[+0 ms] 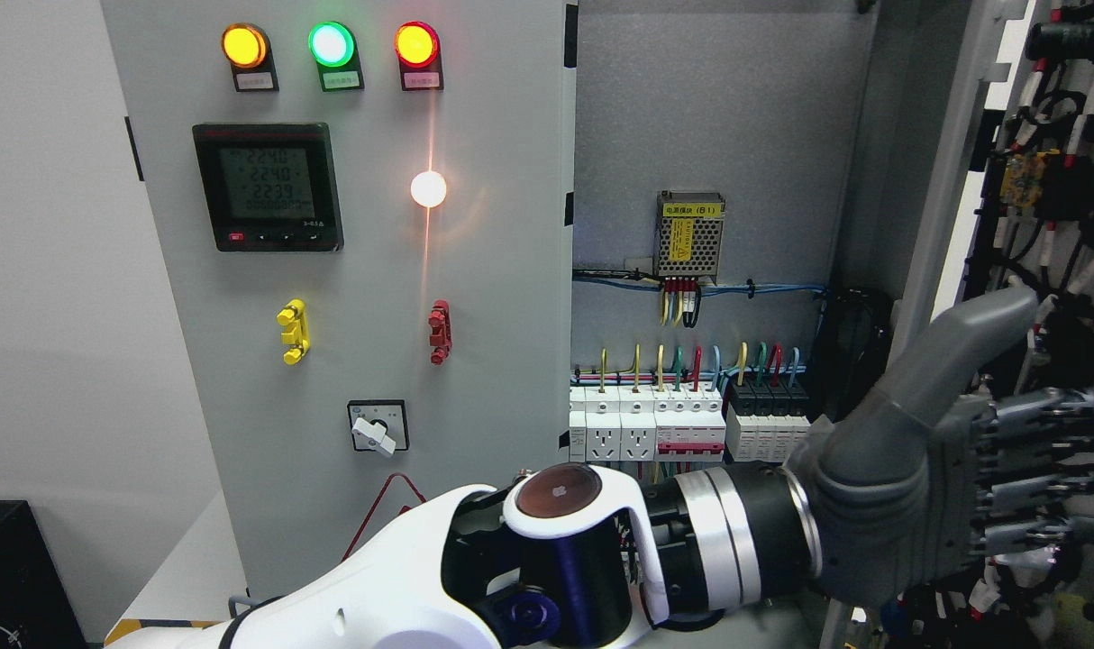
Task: Open door with both hands
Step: 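Swing the door panel wide open with the left arm, then withdraw the left hand from the opened door downward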
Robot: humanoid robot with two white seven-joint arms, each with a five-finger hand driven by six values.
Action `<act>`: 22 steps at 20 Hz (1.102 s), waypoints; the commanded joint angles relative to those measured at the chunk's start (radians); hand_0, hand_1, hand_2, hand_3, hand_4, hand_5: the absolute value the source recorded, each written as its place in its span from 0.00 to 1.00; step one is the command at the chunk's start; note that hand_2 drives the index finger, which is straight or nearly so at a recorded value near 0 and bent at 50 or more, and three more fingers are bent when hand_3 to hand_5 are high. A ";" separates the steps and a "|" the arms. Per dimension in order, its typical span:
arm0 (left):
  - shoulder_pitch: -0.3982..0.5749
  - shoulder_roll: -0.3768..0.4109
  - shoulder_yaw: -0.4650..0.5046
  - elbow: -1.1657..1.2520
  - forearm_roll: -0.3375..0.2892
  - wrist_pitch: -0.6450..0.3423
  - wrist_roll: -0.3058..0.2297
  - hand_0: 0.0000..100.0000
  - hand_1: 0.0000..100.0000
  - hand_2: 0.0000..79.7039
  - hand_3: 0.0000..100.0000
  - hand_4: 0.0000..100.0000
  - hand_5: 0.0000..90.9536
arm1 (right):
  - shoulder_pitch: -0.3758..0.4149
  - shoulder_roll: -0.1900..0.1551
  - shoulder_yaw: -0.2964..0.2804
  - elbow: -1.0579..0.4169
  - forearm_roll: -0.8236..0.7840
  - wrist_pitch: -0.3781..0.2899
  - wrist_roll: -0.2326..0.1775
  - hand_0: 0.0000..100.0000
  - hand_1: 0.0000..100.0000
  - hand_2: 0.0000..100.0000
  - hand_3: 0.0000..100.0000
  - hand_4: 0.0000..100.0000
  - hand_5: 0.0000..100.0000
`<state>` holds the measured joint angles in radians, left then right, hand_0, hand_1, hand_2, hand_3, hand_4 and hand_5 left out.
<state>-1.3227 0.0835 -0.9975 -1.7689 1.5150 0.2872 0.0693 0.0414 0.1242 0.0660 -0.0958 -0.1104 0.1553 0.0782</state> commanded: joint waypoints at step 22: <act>-0.065 -0.263 -0.021 0.250 -0.078 -0.002 -0.005 0.00 0.00 0.00 0.00 0.00 0.00 | 0.000 0.000 0.000 -0.001 0.000 0.000 0.000 0.00 0.00 0.00 0.00 0.00 0.00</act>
<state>-1.3599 -0.1302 -1.0144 -1.5786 1.4417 0.2853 0.0653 0.0414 0.1243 0.0660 -0.0962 -0.1104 0.1553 0.0782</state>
